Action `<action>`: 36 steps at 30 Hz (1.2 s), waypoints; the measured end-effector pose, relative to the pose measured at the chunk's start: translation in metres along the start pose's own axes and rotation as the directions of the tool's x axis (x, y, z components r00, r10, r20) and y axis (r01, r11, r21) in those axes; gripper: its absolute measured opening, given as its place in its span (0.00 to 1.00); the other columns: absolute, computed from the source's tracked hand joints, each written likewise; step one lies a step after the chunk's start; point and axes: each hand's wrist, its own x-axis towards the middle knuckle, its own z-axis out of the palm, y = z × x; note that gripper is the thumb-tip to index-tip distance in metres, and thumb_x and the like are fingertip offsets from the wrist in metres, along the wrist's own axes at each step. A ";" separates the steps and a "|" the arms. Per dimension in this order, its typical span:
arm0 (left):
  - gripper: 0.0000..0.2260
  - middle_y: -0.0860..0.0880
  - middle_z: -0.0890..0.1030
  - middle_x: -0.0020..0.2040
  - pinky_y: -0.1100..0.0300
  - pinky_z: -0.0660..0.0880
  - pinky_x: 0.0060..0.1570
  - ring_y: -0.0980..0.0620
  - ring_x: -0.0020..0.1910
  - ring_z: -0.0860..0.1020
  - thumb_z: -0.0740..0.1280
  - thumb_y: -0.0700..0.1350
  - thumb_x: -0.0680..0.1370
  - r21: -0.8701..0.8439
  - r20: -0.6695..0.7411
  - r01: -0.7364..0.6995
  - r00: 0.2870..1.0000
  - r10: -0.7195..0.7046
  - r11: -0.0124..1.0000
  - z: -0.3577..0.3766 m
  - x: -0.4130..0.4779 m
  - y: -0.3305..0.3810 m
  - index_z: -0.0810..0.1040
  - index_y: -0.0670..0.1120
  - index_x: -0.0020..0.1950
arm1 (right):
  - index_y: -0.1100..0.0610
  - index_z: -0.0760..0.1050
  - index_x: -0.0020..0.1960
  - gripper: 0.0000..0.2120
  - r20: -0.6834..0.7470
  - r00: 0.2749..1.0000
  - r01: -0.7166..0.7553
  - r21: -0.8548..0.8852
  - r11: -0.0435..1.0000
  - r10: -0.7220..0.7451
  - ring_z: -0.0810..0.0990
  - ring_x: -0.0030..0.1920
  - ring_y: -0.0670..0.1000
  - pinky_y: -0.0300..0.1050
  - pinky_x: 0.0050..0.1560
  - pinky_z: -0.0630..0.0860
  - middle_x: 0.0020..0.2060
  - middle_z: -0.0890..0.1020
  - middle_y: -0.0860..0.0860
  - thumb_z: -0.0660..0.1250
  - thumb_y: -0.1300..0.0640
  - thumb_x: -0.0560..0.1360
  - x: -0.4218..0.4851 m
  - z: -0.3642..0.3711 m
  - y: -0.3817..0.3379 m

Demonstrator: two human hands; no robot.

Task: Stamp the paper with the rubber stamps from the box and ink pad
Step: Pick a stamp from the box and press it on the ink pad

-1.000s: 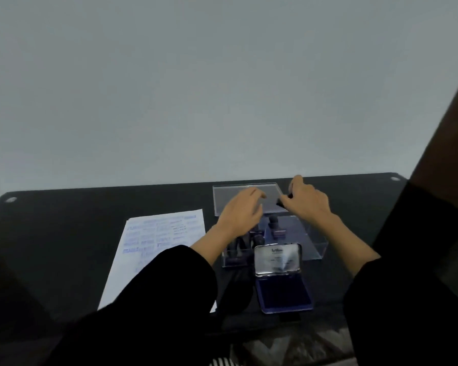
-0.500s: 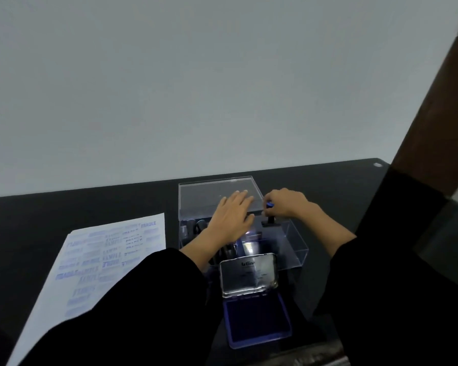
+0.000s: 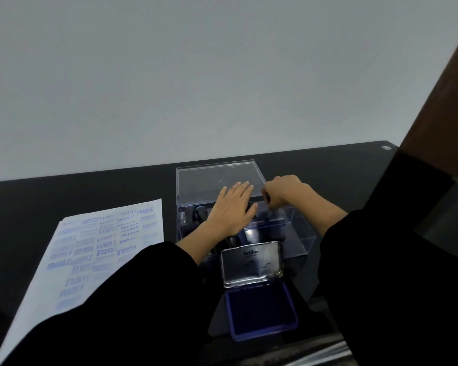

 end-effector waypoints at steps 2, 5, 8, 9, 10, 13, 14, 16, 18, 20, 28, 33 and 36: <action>0.24 0.47 0.55 0.77 0.50 0.47 0.75 0.50 0.77 0.51 0.50 0.52 0.82 -0.006 -0.003 -0.002 1.000 0.002 1.000 0.001 0.000 0.000 0.54 0.44 0.76 | 0.52 0.72 0.63 0.18 -0.066 0.998 -0.001 0.028 1.000 0.003 0.76 0.59 0.54 0.47 0.55 0.72 0.60 0.75 0.54 0.66 0.50 0.75 -0.001 0.002 0.002; 0.24 0.47 0.55 0.77 0.50 0.47 0.75 0.50 0.77 0.51 0.50 0.51 0.82 -0.009 -0.009 0.000 1.000 0.000 1.000 0.001 0.000 0.000 0.54 0.43 0.76 | 0.53 0.72 0.63 0.17 -0.172 0.985 -0.003 0.060 0.998 0.013 0.76 0.58 0.55 0.47 0.54 0.73 0.60 0.75 0.55 0.66 0.51 0.75 -0.001 0.007 0.004; 0.24 0.47 0.55 0.77 0.50 0.46 0.74 0.50 0.77 0.51 0.51 0.51 0.82 -0.022 -0.010 0.003 1.000 -0.003 1.000 0.001 -0.001 0.000 0.54 0.43 0.76 | 0.54 0.73 0.61 0.15 -0.292 0.956 -0.002 0.099 0.995 0.031 0.77 0.57 0.56 0.47 0.53 0.73 0.59 0.76 0.55 0.65 0.53 0.76 0.000 0.011 0.000; 0.24 0.47 0.55 0.77 0.50 0.47 0.74 0.50 0.77 0.52 0.51 0.51 0.82 -0.032 -0.012 0.001 1.000 -0.001 0.999 0.001 -0.001 0.000 0.54 0.43 0.76 | 0.55 0.74 0.60 0.14 -0.314 0.949 0.003 0.131 0.991 0.039 0.78 0.56 0.56 0.47 0.52 0.73 0.58 0.76 0.56 0.65 0.53 0.76 0.001 0.013 -0.002; 0.24 0.47 0.56 0.77 0.50 0.47 0.74 0.50 0.76 0.52 0.51 0.50 0.82 -0.043 -0.018 -0.003 1.000 0.002 0.999 0.000 -0.001 0.000 0.54 0.43 0.76 | 0.56 0.75 0.59 0.13 -0.322 0.946 0.009 0.174 0.985 0.048 0.78 0.55 0.57 0.48 0.52 0.74 0.57 0.77 0.56 0.65 0.54 0.76 0.001 0.015 -0.006; 0.22 0.46 0.58 0.76 0.51 0.49 0.74 0.49 0.76 0.55 0.52 0.48 0.82 -0.073 -0.050 -0.015 0.999 0.012 0.997 -0.001 -0.003 -0.002 0.57 0.43 0.75 | 0.61 0.76 0.54 0.12 -0.280 0.955 0.008 0.348 0.937 0.095 0.79 0.52 0.58 0.48 0.49 0.74 0.53 0.79 0.58 0.63 0.54 0.76 0.003 0.021 -0.019; 0.22 0.46 0.59 0.76 0.51 0.50 0.74 0.49 0.76 0.56 0.52 0.47 0.82 -0.085 -0.060 -0.018 0.998 0.013 0.996 -0.002 -0.003 -0.004 0.57 0.42 0.75 | 0.62 0.75 0.51 0.11 -0.265 0.957 -0.001 0.402 0.916 0.117 0.79 0.51 0.59 0.48 0.48 0.73 0.50 0.79 0.58 0.63 0.55 0.76 0.004 0.023 -0.022; 0.21 0.45 0.61 0.75 0.52 0.52 0.75 0.48 0.75 0.57 0.53 0.46 0.82 -0.103 -0.078 -0.021 0.997 0.013 0.994 -0.002 -0.005 -0.007 0.59 0.42 0.74 | 0.60 0.72 0.42 0.09 -0.241 0.956 -0.035 0.470 0.882 0.167 0.78 0.46 0.58 0.46 0.44 0.71 0.42 0.76 0.57 0.62 0.55 0.75 0.007 0.025 -0.026; 0.21 0.44 0.62 0.74 0.51 0.54 0.74 0.48 0.75 0.58 0.53 0.45 0.82 -0.121 -0.091 -0.027 0.996 0.016 0.992 -0.004 -0.008 -0.011 0.60 0.42 0.74 | 0.59 0.66 0.35 0.14 -0.213 0.958 -0.056 0.519 0.853 0.193 0.74 0.41 0.55 0.45 0.42 0.70 0.39 0.74 0.55 0.62 0.53 0.75 0.011 0.025 -0.029; 0.20 0.44 0.63 0.74 0.51 0.55 0.74 0.48 0.74 0.59 0.53 0.45 0.82 -0.132 -0.098 -0.027 0.995 0.014 0.991 -0.008 -0.010 -0.014 0.61 0.41 0.73 | 0.59 0.67 0.36 0.15 -0.181 0.962 -0.068 0.571 0.818 0.207 0.74 0.40 0.54 0.44 0.42 0.70 0.38 0.74 0.54 0.62 0.49 0.75 0.014 0.024 -0.032; 0.20 0.44 0.63 0.74 0.55 0.54 0.74 0.48 0.74 0.59 0.53 0.44 0.82 -0.138 -0.117 -0.006 0.993 -0.010 0.990 -0.027 -0.027 -0.029 0.61 0.41 0.73 | 0.60 0.80 0.52 0.18 -0.086 0.968 -0.133 0.626 0.769 0.237 0.81 0.48 0.55 0.44 0.43 0.74 0.45 0.83 0.55 0.71 0.48 0.70 0.016 0.020 -0.042; 0.19 0.44 0.64 0.73 0.57 0.53 0.73 0.48 0.74 0.60 0.53 0.43 0.82 -0.112 -0.115 0.011 0.993 -0.024 0.994 -0.042 -0.046 -0.032 0.62 0.40 0.73 | 0.58 0.77 0.54 0.15 -0.189 0.925 -0.084 0.743 0.664 0.329 0.79 0.52 0.55 0.46 0.46 0.74 0.50 0.81 0.55 0.71 0.53 0.70 -0.003 0.012 -0.046; 0.19 0.44 0.66 0.72 0.57 0.55 0.72 0.48 0.72 0.62 0.54 0.43 0.81 -0.110 -0.133 0.009 0.991 -0.024 0.994 -0.058 -0.060 -0.026 0.63 0.40 0.72 | 0.56 0.72 0.56 0.17 -0.274 0.875 -0.034 0.787 0.616 0.398 0.78 0.52 0.56 0.45 0.45 0.71 0.53 0.80 0.55 0.71 0.55 0.69 -0.027 0.001 -0.043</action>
